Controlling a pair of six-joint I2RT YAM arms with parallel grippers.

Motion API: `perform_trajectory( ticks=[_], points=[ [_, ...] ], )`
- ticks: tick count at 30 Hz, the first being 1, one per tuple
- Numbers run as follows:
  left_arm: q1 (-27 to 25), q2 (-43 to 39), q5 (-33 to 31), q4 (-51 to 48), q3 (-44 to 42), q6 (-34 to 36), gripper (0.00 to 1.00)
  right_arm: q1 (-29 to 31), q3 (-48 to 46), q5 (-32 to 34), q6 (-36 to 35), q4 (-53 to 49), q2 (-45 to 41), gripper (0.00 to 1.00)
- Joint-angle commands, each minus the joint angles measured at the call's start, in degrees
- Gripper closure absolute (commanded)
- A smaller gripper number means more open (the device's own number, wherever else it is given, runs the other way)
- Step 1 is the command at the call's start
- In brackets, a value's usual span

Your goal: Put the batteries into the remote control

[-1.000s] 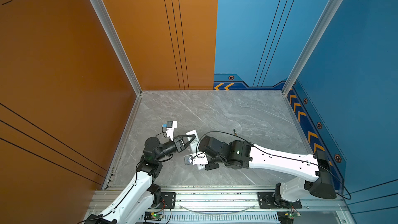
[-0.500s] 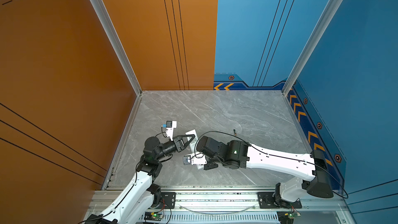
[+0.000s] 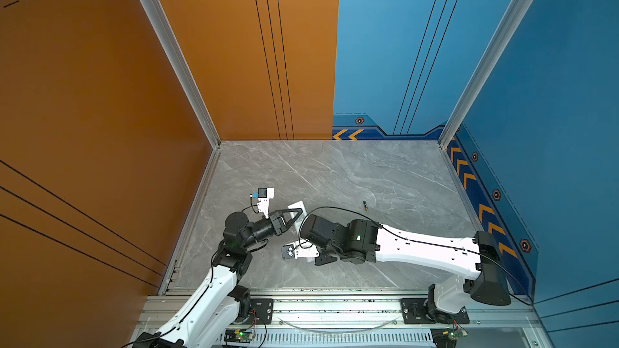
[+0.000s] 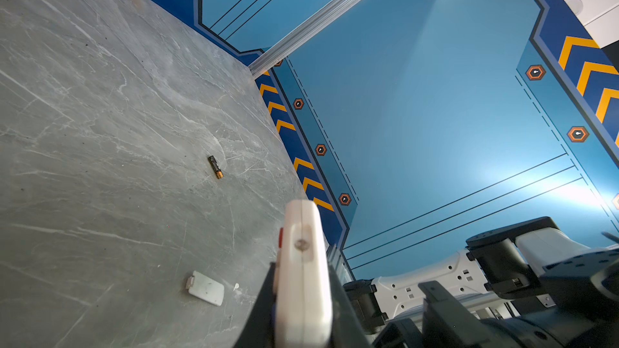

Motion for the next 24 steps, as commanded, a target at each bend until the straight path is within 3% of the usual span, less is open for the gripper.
perform_trajectory(
  ticks=[1,15,24],
  points=[
    [-0.2,-0.8,2.4,4.8,1.5,-3.0,1.00,0.1,0.5,0.8,-0.5,-2.8,2.0,0.94],
    [-0.1,-0.9,2.3,4.8,1.4,-3.1,1.00,0.2,0.6,0.7,0.9,-2.8,1.7,0.93],
    [0.4,-0.9,1.2,3.2,1.0,-2.2,1.00,-1.5,-1.0,-2.1,5.4,-0.2,-3.1,0.79]
  ],
)
